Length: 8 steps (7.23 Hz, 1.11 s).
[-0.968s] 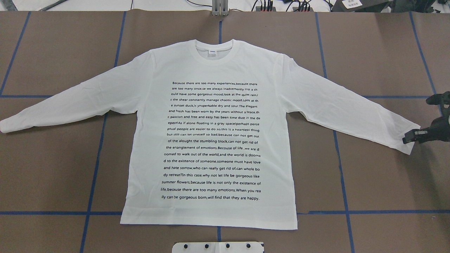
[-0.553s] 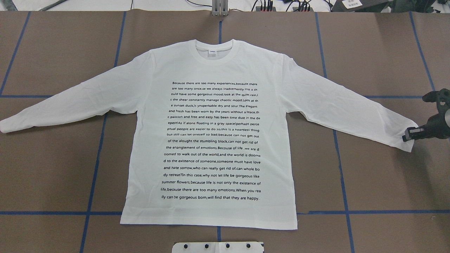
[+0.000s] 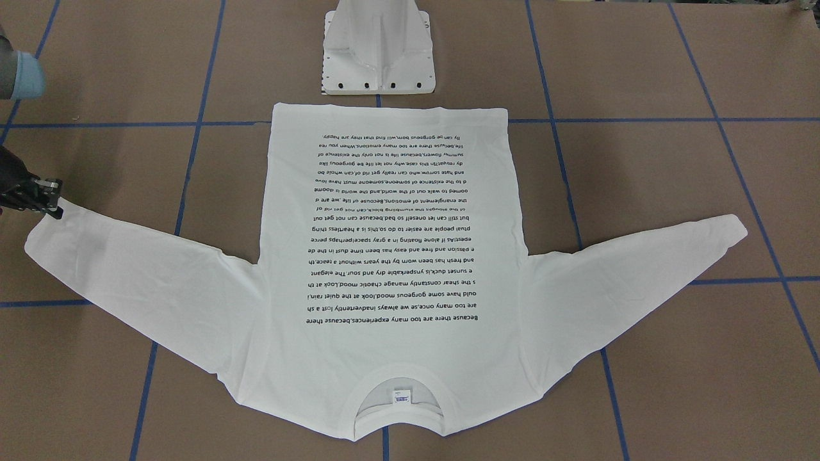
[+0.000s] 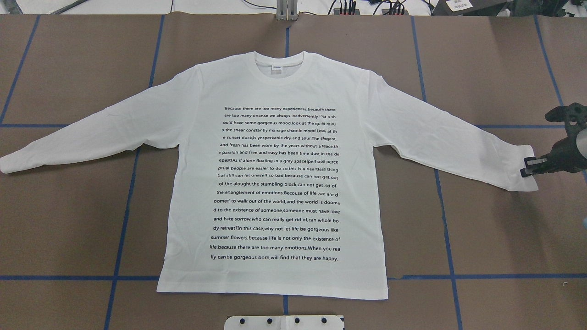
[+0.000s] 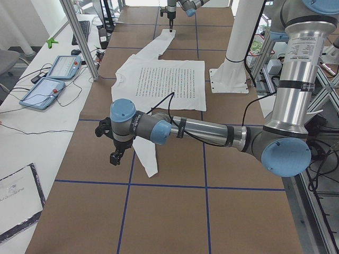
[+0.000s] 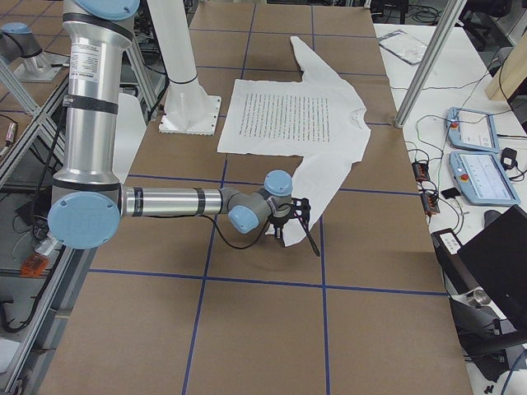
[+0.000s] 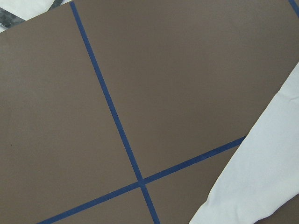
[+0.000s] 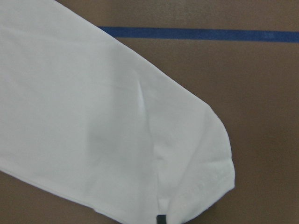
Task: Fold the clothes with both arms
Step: 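Grasp the sleeve cuff nearest the right gripper, then carry the sleeve cuff across the shirt front toward the collar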
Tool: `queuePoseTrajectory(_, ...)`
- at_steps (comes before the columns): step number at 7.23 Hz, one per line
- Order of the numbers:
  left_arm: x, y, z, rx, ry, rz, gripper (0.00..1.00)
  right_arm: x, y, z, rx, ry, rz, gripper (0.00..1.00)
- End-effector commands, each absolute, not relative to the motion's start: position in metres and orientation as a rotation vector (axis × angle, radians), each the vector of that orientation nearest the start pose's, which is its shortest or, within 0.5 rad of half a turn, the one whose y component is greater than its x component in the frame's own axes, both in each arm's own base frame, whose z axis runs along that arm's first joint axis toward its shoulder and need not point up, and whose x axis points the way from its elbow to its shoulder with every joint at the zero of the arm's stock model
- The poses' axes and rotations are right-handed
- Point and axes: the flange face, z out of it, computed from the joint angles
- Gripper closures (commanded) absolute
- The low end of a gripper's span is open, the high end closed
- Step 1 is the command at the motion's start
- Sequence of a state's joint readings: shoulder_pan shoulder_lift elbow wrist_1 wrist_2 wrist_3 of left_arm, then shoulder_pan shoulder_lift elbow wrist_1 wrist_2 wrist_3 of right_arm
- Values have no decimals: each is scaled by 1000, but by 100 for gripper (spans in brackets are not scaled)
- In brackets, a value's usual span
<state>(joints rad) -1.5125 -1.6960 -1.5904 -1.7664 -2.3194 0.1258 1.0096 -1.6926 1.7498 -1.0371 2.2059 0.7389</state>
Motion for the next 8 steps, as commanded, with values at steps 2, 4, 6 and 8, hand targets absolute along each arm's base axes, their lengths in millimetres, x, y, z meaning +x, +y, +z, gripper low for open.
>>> queuePoseTrajectory(2,-33,-563,564,350,732,301,0,-190,-456,424,150,-933,-57,100)
queuePoseTrajectory(4,-33,-563,564,350,732,300,0,-224,-500,282,154,-1102,14,100)
queuePoseTrajectory(6,-33,-563,566,347,731,299,0,-256,-502,169,169,-1225,43,100)
queuePoseTrajectory(8,-33,-563,567,344,733,298,0,-326,-482,112,214,-1251,-39,100)
